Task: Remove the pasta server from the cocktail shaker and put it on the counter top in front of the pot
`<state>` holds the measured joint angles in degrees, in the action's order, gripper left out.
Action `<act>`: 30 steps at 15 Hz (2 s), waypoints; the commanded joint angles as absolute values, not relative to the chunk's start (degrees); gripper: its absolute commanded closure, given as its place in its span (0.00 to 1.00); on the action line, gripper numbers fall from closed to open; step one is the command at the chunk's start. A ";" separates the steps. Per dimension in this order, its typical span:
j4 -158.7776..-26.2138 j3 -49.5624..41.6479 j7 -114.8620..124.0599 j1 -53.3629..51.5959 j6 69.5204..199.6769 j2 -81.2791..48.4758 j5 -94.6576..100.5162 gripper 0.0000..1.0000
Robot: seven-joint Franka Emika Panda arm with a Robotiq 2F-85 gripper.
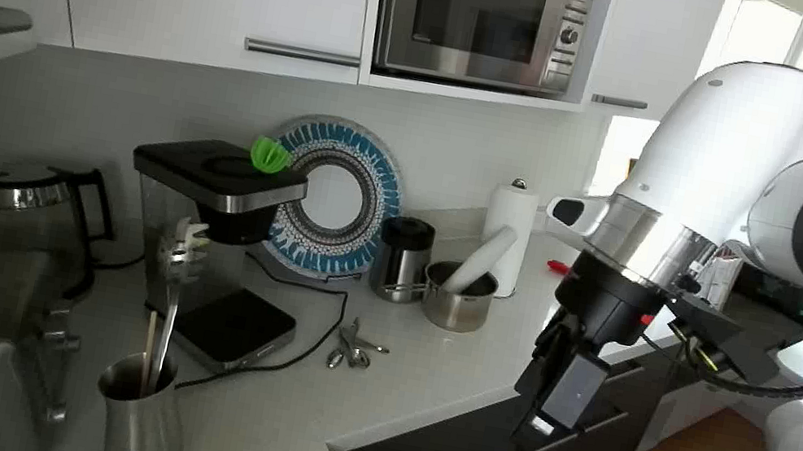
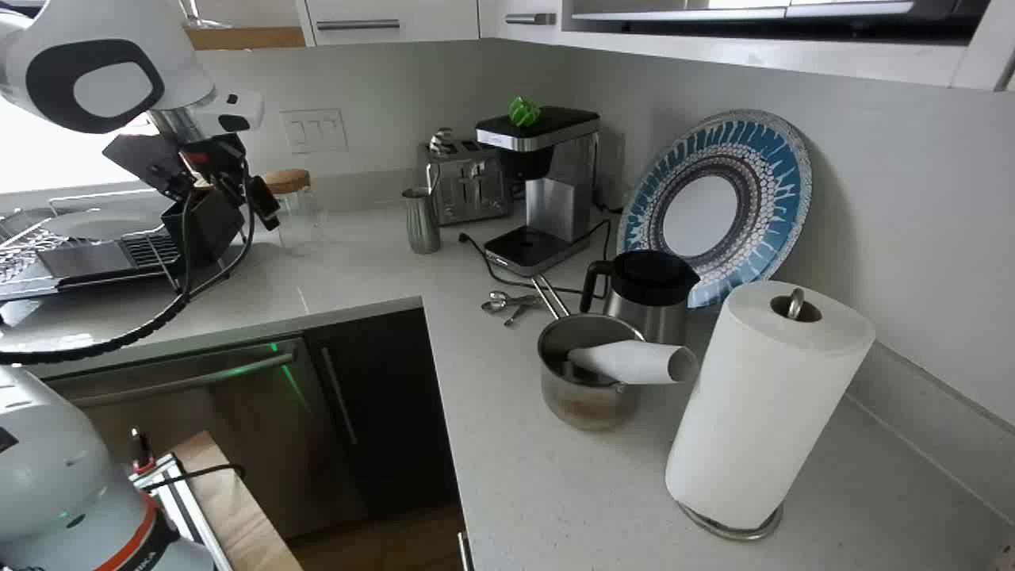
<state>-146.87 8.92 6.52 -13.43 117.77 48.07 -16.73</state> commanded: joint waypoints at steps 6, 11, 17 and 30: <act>-146.22 11.08 7.91 -11.52 126.22 44.39 -16.82 0.00; -140.31 12.29 5.31 -10.08 142.37 30.56 -12.13 0.00; -139.10 11.74 7.38 -10.28 145.15 27.35 -10.65 0.00; -128.96 10.89 6.31 -6.79 151.75 14.93 -2.06 0.00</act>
